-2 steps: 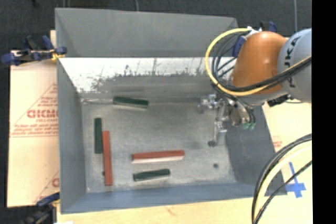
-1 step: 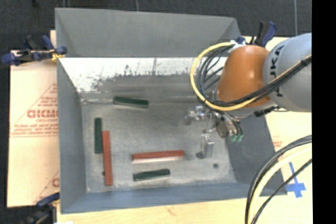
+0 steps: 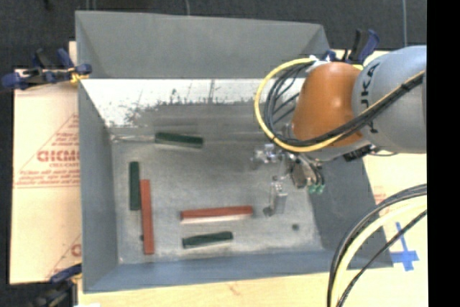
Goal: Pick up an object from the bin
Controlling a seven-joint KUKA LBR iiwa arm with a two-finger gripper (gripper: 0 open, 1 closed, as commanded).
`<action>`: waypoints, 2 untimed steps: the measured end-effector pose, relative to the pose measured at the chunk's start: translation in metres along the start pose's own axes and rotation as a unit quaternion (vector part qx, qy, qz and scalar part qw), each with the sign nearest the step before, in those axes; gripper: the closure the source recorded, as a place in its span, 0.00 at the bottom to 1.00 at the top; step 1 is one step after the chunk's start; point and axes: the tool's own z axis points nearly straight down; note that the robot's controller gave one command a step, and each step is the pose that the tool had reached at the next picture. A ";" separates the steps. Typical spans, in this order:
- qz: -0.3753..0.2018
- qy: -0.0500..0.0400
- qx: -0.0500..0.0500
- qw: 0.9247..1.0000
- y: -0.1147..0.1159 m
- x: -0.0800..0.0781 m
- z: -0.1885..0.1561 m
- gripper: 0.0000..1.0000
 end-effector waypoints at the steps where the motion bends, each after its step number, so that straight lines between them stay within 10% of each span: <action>1: -0.122 -0.002 0.001 0.993 0.046 0.040 0.021 0.00; 2: -0.208 -0.001 0.000 0.978 0.072 -0.043 0.036 1.00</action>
Offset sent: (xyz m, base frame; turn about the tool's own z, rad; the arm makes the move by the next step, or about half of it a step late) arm 0.0371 0.0753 -0.0373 -0.4203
